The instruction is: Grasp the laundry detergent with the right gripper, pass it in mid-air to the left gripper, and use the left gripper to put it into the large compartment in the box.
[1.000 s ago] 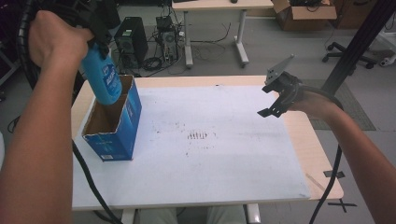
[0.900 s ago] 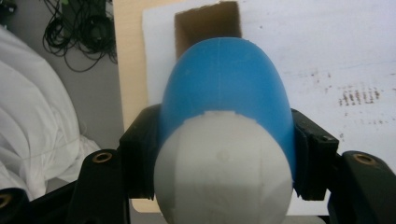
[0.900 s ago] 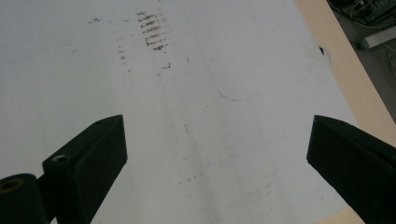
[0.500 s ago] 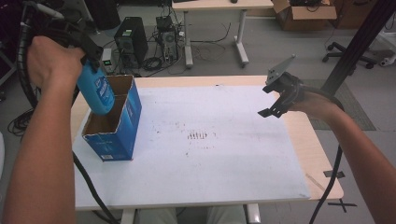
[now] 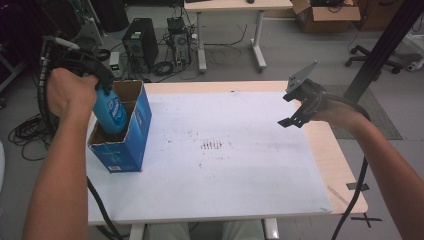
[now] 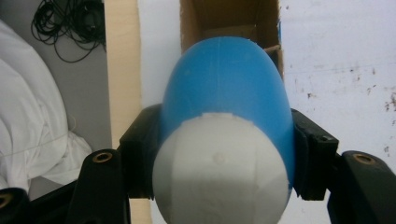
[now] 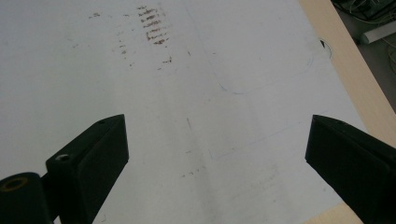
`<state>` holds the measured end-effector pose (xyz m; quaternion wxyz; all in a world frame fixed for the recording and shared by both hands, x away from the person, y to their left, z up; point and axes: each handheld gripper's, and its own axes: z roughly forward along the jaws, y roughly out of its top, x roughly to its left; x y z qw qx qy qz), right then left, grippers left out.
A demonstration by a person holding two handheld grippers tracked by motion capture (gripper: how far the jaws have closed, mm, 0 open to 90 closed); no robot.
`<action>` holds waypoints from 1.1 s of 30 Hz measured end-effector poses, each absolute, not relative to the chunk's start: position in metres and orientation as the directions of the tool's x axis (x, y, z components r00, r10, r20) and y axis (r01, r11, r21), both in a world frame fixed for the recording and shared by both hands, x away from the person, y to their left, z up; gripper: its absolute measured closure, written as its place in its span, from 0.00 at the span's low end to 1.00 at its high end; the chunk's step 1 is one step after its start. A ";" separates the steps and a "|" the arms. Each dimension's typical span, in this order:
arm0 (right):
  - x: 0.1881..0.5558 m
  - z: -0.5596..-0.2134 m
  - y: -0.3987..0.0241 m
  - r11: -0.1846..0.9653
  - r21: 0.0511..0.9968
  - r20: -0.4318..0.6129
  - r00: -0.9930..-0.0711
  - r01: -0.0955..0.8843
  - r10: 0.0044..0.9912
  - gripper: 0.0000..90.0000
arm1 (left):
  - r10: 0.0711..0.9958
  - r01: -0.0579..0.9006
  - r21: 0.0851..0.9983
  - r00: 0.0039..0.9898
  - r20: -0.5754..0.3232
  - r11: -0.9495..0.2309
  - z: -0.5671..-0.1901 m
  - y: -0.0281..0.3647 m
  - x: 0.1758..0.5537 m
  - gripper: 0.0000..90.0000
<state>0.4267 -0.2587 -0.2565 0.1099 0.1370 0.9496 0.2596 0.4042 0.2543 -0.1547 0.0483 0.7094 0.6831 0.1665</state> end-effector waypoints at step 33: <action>0.429 -0.262 -0.257 0.832 0.510 -0.138 -0.934 0.218 0.329 0.08 | 0.976 0.968 0.221 0.073 0.205 -0.118 -0.265 0.256 0.413 0.43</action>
